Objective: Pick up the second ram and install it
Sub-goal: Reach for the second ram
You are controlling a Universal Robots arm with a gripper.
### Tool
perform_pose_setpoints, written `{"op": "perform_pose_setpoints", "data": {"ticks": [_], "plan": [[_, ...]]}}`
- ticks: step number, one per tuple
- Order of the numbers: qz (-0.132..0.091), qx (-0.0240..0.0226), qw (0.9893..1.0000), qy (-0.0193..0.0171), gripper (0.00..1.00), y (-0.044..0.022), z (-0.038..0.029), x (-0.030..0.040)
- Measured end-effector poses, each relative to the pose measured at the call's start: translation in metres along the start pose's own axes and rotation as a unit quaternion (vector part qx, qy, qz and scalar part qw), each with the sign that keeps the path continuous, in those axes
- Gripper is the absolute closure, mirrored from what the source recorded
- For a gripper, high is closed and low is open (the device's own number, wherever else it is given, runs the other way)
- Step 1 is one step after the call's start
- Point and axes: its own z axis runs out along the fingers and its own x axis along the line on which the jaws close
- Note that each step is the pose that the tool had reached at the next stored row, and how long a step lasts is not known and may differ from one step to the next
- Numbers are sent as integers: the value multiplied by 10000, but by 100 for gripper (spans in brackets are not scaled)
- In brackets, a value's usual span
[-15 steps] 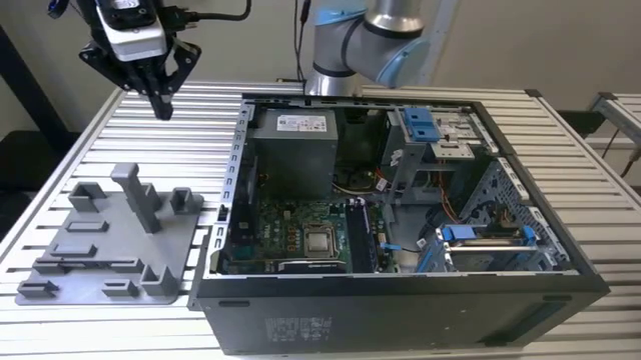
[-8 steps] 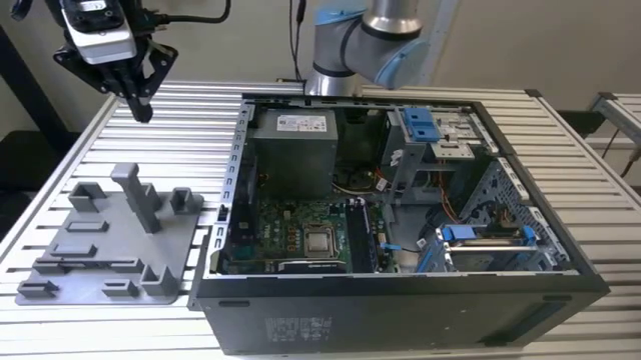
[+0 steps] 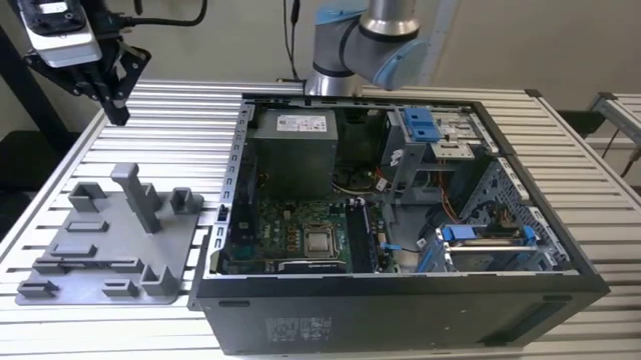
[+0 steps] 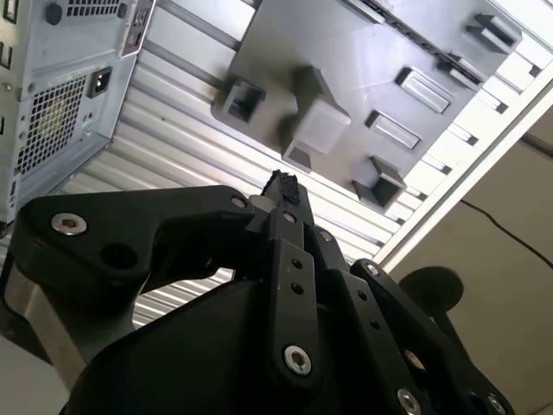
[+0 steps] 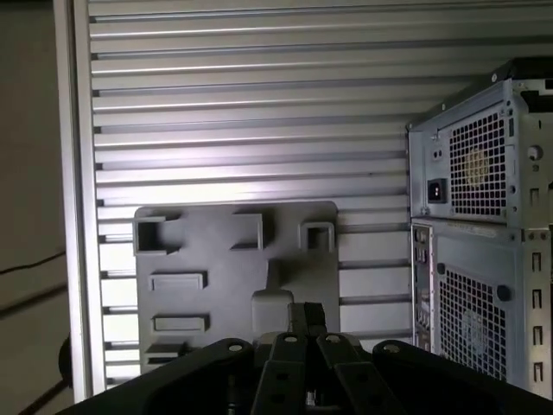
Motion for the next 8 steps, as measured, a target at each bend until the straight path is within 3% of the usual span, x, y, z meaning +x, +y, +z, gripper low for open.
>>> {"op": "perform_pose_setpoints", "data": {"ticks": [8], "plan": [[-17, 0, 10000, 1, 89, -59, 7, 311]]}}
